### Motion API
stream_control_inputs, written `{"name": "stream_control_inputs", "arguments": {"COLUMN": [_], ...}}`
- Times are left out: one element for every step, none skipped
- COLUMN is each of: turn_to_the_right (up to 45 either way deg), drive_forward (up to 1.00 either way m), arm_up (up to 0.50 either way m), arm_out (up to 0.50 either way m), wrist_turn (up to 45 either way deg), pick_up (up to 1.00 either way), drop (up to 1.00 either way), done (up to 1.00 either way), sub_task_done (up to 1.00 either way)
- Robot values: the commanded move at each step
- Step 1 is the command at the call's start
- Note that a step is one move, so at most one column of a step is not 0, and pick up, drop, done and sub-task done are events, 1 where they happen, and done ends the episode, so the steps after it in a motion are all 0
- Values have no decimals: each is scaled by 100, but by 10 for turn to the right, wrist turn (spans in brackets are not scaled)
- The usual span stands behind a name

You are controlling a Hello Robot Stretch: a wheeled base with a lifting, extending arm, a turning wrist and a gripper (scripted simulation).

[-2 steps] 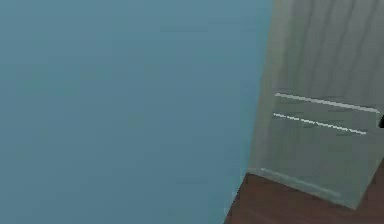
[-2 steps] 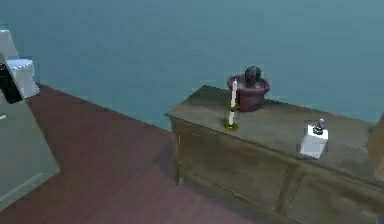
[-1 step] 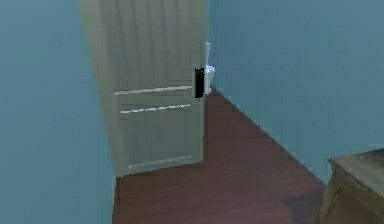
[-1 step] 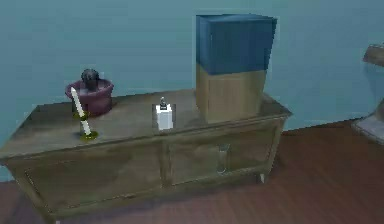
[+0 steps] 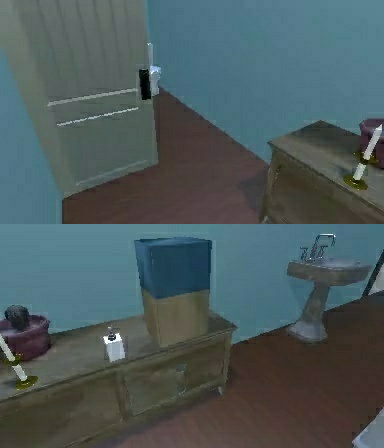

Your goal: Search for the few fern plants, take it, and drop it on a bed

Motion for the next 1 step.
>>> {"name": "stream_control_inputs", "arguments": {"turn_to_the_right": [0], "drive_forward": [100], "arm_up": [0], "arm_out": [0], "wrist_turn": [0], "pick_up": [0], "drop": [0], "done": [0], "sub_task_done": [0]}}
